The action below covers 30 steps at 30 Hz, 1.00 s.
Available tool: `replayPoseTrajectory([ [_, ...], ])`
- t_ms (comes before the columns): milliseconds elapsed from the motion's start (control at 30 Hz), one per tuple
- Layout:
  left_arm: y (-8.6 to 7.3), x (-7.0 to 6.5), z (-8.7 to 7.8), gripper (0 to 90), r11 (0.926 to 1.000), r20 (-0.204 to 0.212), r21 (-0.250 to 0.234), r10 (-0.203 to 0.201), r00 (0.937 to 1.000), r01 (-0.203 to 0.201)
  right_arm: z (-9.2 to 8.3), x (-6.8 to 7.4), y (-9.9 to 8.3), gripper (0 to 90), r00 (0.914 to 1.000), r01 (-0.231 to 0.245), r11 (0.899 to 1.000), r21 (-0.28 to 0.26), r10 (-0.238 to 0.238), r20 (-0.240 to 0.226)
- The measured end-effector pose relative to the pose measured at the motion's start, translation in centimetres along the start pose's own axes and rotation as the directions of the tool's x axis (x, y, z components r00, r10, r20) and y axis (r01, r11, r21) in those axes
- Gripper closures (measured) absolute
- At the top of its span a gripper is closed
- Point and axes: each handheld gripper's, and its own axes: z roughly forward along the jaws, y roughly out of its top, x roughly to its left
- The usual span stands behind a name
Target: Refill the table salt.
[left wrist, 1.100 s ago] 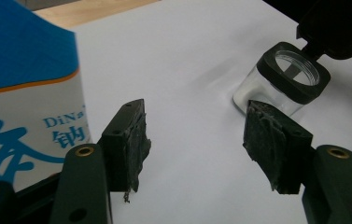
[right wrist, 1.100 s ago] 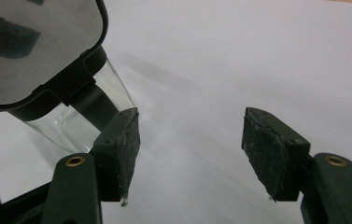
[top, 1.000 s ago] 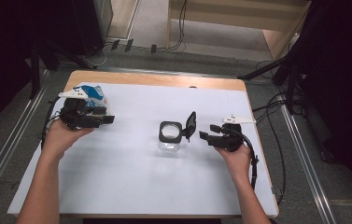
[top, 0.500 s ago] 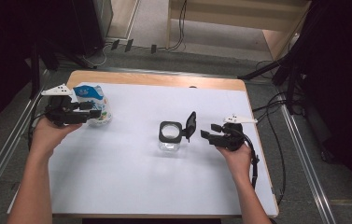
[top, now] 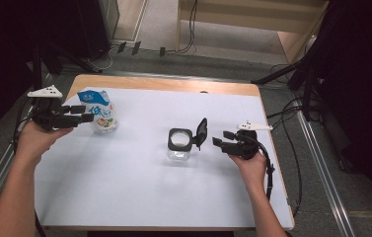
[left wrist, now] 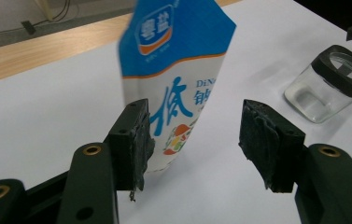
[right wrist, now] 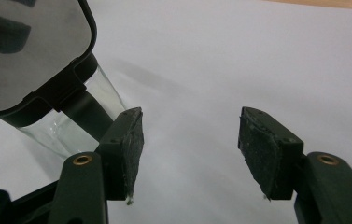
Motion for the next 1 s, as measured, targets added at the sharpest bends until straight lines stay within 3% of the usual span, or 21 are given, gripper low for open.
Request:
replayPoseTrajectory([
  [67, -0.1, 0.5, -0.4, 44.0, 0.9998, 0.011, -0.004, -0.021, 0.9997, 0.021, 0.0, 0.0, -0.1, 41.5, 1.0000, -0.003, 1.000, 0.001, 0.003, 0.002],
  [200, -0.1, 1.8, -0.6, 45.1, 0.9983, -0.011, -0.011, -0.058, 0.9982, 0.058, -0.1, 0.1, -0.2, 41.6, 1.0000, -0.001, 1.000, 0.000, 0.001, 0.000],
  [333, 0.9, 1.8, -0.1, 45.0, 0.9990, -0.025, 0.006, -0.043, 0.9987, 0.044, 0.0, 0.3, -0.3, 41.7, 0.9999, 0.010, 1.000, 0.007, -0.010, 0.003],
  [367, 1.3, 1.9, 0.2, 45.1, 0.9996, -0.025, 0.014, -0.024, 0.9994, 0.025, 0.0, 0.3, -0.4, 41.7, 0.9999, 0.011, 1.000, 0.009, -0.011, 0.003],
  [533, 2.1, 2.2, 1.3, 46.2, 0.9997, -0.024, 0.010, -0.023, 0.9994, 0.024, -0.2, 0.3, -0.6, 41.7, 1.0000, 0.005, 1.000, 0.015, -0.005, 0.006],
  [667, 1.9, 2.7, 2.2, 51.8, 0.9992, -0.009, 0.008, -0.039, 0.9992, 0.039, -0.4, 0.3, -0.9, 41.8, 1.0000, 0.003, 1.000, 0.013, -0.004, 0.004],
  [867, 1.9, 2.6, 2.9, 63.0, 0.9998, 0.032, 0.012, -0.019, 0.9993, 0.019, -0.6, 0.3, -1.2, 42.0, 0.9999, 0.002, 1.000, 0.016, -0.003, 0.010],
  [1000, 1.9, 2.6, 3.0, 75.9, 0.9995, 0.050, 0.026, -0.021, 0.9985, 0.020, -0.6, 0.4, -1.3, 42.1, 0.9999, 0.008, 1.000, 0.023, -0.009, 0.010],
])
